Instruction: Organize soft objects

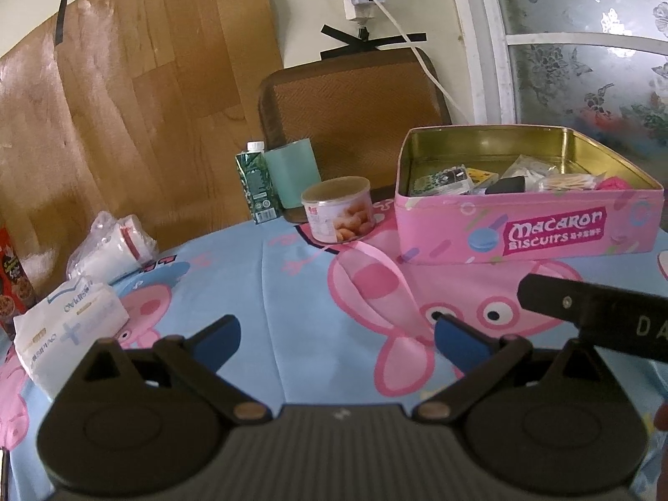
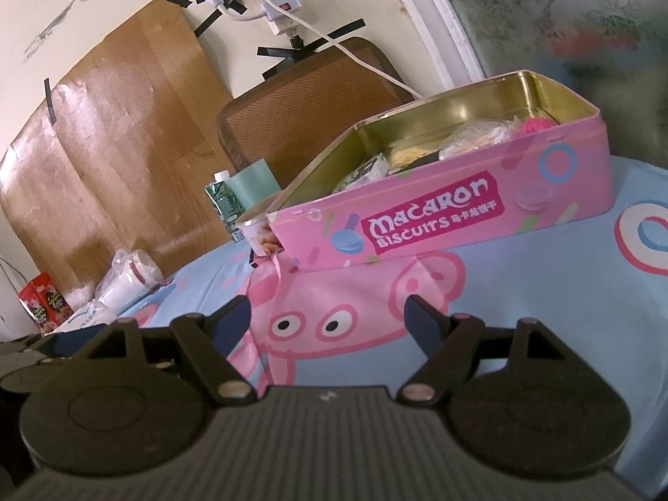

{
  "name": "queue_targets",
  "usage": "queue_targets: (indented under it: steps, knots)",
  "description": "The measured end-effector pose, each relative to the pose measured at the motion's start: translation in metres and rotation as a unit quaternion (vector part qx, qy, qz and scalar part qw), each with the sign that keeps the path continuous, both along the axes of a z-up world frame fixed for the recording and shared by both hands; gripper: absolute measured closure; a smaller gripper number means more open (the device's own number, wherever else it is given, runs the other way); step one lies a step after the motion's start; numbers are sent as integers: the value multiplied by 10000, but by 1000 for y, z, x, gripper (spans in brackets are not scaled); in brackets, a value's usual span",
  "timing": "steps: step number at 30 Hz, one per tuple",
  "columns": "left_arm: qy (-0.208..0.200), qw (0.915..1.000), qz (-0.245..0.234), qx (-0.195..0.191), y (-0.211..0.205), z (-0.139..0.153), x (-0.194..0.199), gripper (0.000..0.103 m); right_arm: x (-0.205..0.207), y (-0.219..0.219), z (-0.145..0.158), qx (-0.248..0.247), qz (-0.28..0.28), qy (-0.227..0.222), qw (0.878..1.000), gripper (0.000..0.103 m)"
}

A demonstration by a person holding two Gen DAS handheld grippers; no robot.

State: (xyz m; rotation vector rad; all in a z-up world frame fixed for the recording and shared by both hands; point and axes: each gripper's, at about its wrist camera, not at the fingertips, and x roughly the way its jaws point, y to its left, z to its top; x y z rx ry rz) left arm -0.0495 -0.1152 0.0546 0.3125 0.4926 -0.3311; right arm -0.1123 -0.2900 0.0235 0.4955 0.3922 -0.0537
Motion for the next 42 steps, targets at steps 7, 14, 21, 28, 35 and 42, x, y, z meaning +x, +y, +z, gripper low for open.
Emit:
queue_targets:
  steps: [7,14,21,28,35,42]
  knots:
    - [-13,10000,-38,-36,0,2,-2,0,0,1,1,-13,-6,-16,10000,20]
    - [-8,10000,-14,-14,1,2,-2,0,-1,3,2,-30,13,-12,10000,20]
    - [-5,10000,8,-44,3,2,-2,0,-2,4,2,-46,27,-11,10000,20]
    - [4,10000,17,-53,3,2,-2,0,-2,5,2,-53,26,-15,10000,20]
    - [30,10000,91,-18,3,1,-1,0,-2,5,2,-54,6,-20,10000,20]
    - [27,9999,131,20,3,0,-2,0,-3,6,2,-58,-28,-12,10000,19]
